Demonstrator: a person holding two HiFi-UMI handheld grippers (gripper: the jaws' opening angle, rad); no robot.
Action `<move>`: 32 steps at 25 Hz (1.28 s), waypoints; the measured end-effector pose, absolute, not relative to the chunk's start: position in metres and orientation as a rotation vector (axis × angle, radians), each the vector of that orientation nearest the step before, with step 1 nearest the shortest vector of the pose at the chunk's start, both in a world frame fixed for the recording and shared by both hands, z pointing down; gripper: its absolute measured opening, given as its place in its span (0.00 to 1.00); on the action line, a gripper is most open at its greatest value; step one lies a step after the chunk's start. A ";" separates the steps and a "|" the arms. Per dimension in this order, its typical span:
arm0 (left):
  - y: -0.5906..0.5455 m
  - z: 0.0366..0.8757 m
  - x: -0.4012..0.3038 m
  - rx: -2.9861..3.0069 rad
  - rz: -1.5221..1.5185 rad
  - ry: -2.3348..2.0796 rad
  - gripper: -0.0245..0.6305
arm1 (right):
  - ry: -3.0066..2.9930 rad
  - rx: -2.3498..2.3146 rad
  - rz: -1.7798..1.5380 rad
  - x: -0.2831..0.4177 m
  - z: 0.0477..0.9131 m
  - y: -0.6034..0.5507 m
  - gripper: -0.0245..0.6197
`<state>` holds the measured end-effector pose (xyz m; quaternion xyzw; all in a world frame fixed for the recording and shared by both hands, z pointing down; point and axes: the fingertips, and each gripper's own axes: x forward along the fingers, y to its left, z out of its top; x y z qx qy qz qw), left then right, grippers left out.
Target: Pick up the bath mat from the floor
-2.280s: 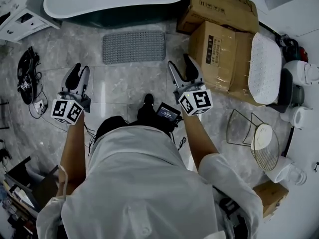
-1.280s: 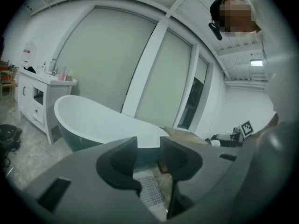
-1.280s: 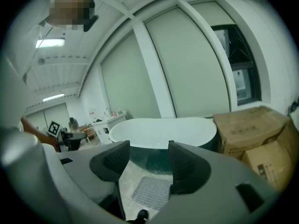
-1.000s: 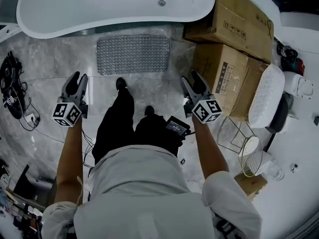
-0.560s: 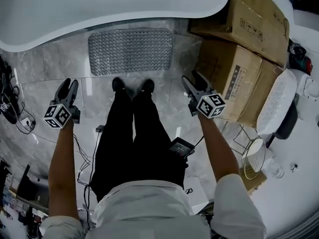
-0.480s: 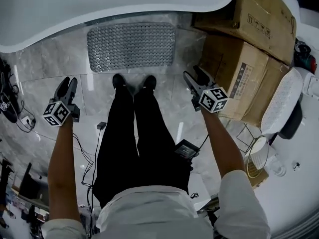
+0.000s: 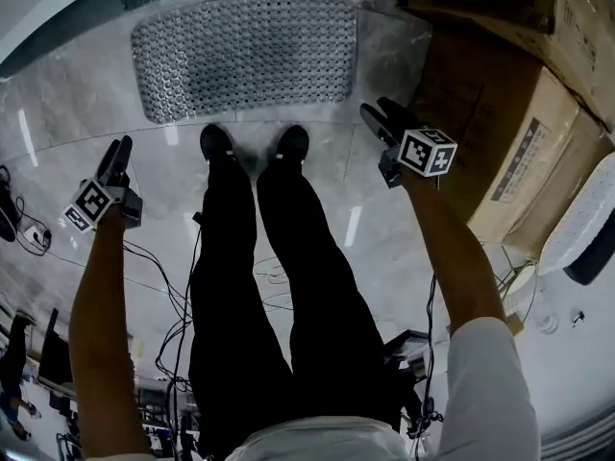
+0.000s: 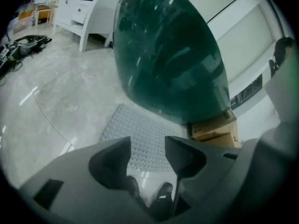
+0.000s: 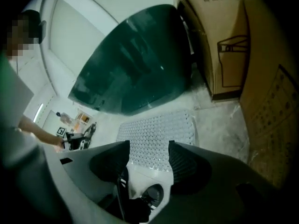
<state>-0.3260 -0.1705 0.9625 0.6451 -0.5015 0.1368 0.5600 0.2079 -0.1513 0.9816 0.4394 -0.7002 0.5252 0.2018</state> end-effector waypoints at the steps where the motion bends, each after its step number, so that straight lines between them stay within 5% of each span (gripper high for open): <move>1: -0.167 0.980 -0.324 1.531 0.356 -1.162 0.38 | -1.960 1.183 1.447 0.205 0.999 -0.148 0.47; 28: -0.176 1.266 -0.380 1.542 0.861 -0.997 0.51 | -1.875 1.114 1.281 0.237 1.265 -0.171 0.45; 31: -0.177 1.275 -0.387 1.479 0.814 -1.066 0.42 | -1.870 1.088 1.298 0.228 1.269 -0.167 0.41; 32: -0.175 1.278 -0.386 1.464 0.803 -1.069 0.30 | -1.861 1.065 1.314 0.222 1.269 -0.165 0.37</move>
